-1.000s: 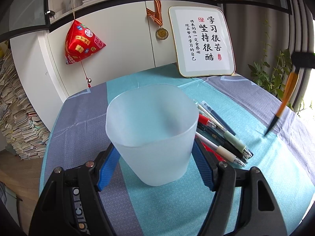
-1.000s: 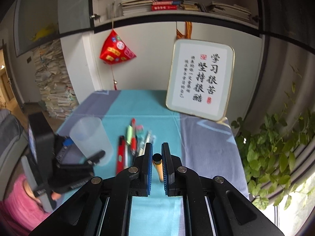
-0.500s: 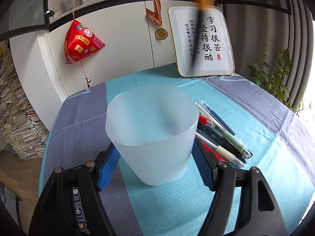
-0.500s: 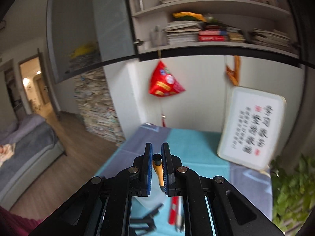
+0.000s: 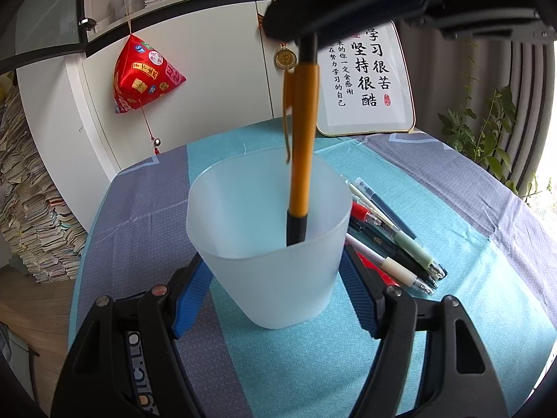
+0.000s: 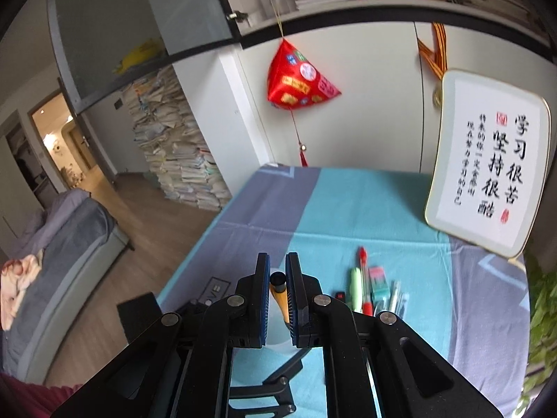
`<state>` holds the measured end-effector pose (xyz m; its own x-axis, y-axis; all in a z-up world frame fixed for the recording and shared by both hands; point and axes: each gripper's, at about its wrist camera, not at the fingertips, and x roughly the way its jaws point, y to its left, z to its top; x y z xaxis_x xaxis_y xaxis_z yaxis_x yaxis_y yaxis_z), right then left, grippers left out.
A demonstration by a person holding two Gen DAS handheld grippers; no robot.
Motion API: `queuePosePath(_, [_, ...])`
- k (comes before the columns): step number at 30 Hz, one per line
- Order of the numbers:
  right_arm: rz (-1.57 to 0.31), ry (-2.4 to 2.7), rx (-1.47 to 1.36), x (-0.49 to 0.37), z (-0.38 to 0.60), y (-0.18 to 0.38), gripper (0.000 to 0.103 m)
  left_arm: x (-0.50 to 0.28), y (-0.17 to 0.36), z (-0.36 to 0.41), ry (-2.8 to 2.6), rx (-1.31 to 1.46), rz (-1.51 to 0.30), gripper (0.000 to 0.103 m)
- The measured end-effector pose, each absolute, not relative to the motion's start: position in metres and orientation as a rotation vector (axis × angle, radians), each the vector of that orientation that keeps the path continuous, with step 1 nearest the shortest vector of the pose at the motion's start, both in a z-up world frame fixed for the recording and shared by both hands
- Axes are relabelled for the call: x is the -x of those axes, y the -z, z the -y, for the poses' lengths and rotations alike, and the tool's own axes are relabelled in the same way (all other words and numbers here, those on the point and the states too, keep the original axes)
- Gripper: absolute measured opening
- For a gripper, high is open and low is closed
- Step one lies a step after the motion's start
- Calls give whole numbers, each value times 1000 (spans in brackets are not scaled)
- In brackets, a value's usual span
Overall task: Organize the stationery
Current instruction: 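Lower the orange pencil into the cup held by the left gripper, release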
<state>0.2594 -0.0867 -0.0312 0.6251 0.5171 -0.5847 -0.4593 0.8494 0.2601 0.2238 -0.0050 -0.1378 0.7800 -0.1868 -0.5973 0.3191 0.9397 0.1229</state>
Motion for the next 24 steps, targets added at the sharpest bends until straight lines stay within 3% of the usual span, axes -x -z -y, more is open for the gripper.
queuePosePath(24, [-732, -472, -148, -255, 115, 44, 10, -224, 140, 4, 277, -221, -626, 71])
